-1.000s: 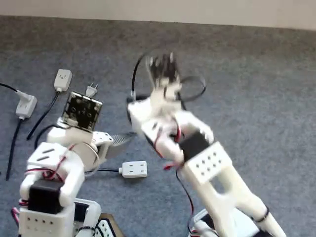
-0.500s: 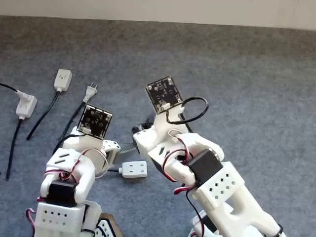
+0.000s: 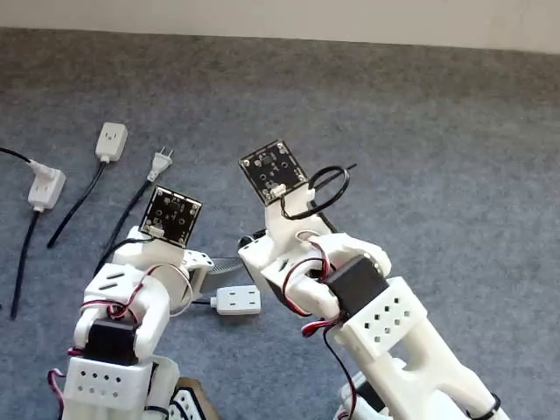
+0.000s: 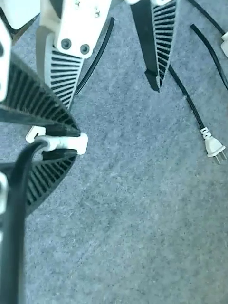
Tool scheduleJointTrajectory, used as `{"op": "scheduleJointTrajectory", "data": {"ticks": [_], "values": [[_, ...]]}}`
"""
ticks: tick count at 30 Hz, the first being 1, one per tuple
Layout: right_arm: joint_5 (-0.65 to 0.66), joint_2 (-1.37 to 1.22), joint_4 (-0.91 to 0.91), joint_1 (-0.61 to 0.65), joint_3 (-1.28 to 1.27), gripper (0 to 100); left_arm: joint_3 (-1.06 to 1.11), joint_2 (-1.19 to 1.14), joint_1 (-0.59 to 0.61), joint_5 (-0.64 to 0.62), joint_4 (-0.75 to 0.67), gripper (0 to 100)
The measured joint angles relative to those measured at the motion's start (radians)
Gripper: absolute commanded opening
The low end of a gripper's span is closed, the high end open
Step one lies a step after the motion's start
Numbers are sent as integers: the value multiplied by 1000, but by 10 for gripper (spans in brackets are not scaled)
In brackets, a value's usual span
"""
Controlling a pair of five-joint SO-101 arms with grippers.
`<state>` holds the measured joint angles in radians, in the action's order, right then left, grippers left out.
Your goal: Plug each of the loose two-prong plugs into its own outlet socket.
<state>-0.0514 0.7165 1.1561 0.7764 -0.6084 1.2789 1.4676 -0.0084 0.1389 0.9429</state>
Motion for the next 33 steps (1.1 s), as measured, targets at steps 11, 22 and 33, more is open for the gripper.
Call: {"op": "scheduleJointTrajectory", "data": {"ticks": [11, 22, 33], "values": [[-28, -212, 29, -80, -6, 5, -2, 2, 52, 2, -28, 428], [-170, -244, 133, -57, 84, 6, 34, 3, 222, 2, -141, 428], [-331, -244, 138, 52, 95, 5, 32, 2, 313, 2, -166, 428]]}}
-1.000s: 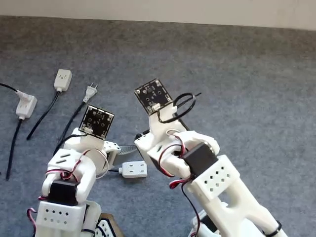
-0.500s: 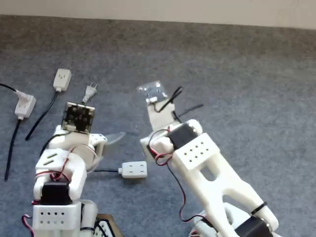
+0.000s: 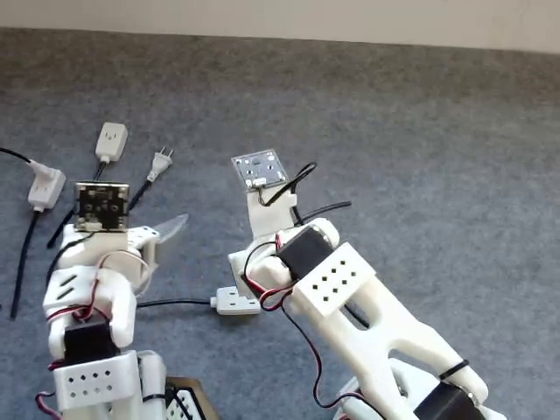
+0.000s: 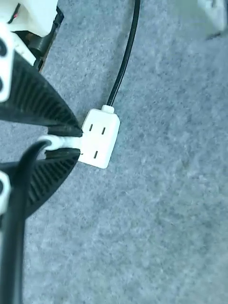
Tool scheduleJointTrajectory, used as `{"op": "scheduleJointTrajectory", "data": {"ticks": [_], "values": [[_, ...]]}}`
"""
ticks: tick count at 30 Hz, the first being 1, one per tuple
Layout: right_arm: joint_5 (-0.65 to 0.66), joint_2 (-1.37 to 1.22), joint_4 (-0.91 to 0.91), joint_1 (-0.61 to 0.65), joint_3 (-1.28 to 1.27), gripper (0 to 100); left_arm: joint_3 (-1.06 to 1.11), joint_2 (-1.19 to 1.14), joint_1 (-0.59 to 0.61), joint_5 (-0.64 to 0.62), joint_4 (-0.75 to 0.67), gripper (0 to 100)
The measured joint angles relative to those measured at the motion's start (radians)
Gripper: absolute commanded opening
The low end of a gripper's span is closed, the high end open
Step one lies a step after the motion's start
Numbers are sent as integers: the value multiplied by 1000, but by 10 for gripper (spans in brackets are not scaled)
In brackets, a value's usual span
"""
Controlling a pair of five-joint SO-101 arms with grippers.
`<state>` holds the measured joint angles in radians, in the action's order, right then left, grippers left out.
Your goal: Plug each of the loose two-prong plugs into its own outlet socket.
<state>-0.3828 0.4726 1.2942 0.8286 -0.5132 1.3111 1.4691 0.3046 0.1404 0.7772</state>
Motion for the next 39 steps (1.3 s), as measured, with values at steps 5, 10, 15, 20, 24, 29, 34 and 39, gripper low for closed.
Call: {"op": "scheduleJointTrajectory", "data": {"ticks": [5, 10, 15, 20, 24, 29, 34, 39], "values": [[-3, 0, -120, 6, -77, 5, -69, -2, 64, 0, 0, 428], [-5, 0, -184, 6, -163, 5, -199, -186, 87, 0, -2, 428], [-5, 0, -187, 6, -164, 5, -414, -569, 123, 0, 8, 428], [-5, 0, -187, 6, -164, 5, -671, -973, 198, 29, 68, 428], [-5, 0, -190, -26, -164, 5, -859, -1223, 233, 35, 143, 429], [-5, 0, -190, -63, -167, 5, -942, -1333, 236, 55, 189, 429], [-5, 0, -190, -64, -169, 5, -951, -1339, 238, 55, 190, 429], [-5, 0, -190, -64, -169, 5, -951, -1339, 238, 55, 190, 429]]}}
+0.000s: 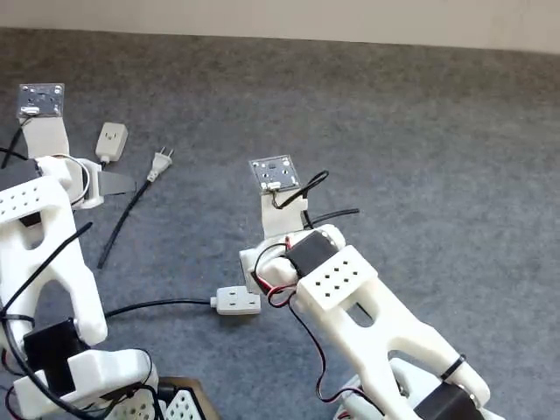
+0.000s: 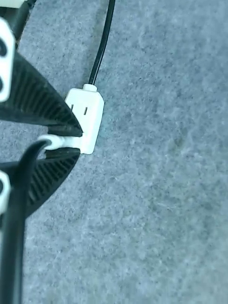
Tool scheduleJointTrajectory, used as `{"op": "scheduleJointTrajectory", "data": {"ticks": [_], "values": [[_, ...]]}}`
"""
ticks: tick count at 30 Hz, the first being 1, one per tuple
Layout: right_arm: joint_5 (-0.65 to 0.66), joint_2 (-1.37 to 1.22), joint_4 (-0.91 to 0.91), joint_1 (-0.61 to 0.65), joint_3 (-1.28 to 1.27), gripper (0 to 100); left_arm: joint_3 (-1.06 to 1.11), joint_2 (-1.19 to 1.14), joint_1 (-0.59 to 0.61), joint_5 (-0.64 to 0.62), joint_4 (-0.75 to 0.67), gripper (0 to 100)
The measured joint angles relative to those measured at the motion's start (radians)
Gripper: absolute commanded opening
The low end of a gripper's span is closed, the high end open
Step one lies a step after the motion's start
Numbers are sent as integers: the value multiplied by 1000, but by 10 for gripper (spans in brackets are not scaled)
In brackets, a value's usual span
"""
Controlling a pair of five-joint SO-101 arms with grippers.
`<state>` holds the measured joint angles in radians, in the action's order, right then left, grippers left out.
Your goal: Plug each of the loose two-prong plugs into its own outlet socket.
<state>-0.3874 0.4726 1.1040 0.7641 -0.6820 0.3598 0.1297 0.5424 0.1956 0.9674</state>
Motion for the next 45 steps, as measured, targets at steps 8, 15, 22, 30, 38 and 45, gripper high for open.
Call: {"op": "scheduleJointTrajectory", "data": {"ticks": [8, 15, 22, 30, 38, 45], "values": [[0, 0, -2, 17, -25, 5, 0, -5, 0, 0, 0, 429], [0, 2, -34, 64, -63, 5, 0, -5, 0, 0, 0, 429], [0, 2, -66, 68, -66, 5, 0, -5, 0, 0, 0, 429], [8, 2, -64, 31, -66, 5, 0, -5, 0, 0, 0, 429], [14, 2, -51, 26, -66, 5, 0, -5, 0, 0, 0, 429], [14, 0, -51, 84, -66, 5, 0, -5, 0, 0, 0, 429]]}}
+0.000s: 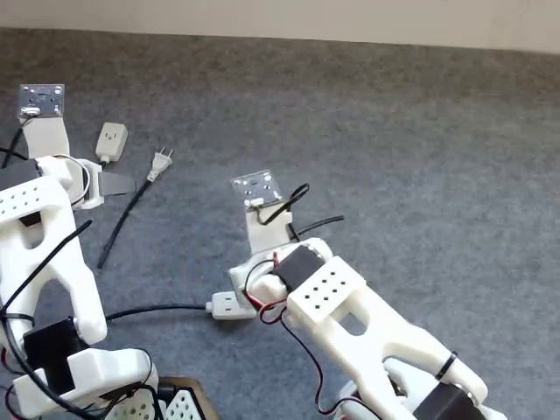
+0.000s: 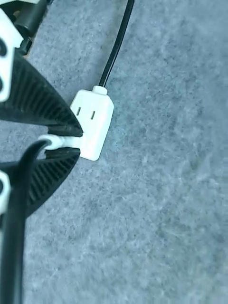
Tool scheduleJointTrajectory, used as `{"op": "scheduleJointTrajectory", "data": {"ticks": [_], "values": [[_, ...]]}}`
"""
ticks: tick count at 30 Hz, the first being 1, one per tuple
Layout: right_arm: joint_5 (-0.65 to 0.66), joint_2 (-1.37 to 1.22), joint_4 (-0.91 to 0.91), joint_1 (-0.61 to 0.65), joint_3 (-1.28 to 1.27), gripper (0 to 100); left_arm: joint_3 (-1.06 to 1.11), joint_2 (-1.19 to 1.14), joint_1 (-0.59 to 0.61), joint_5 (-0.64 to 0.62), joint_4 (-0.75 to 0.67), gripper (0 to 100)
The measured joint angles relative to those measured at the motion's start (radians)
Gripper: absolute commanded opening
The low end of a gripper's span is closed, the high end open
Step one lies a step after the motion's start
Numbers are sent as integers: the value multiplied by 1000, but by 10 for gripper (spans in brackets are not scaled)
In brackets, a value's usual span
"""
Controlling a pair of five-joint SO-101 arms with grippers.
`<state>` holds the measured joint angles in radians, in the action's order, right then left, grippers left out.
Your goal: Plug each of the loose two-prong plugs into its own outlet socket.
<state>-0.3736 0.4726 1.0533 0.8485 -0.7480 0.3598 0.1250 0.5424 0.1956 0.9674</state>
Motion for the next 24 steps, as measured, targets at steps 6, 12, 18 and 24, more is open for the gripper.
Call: {"op": "scheduleJointTrajectory", "data": {"ticks": [6, 12, 18, 24], "values": [[0, -44, -6, 18, 3, 5, 0, 0, 0, 0, 2, 429], [0, -204, -17, 31, 15, 4, 0, 0, 0, 0, 2, 429], [0, -222, -41, 41, 18, 6, 0, -2, 0, 0, 2, 429], [89, -203, -44, 35, 9, 53, 0, -2, 0, 0, 3, 429]]}}
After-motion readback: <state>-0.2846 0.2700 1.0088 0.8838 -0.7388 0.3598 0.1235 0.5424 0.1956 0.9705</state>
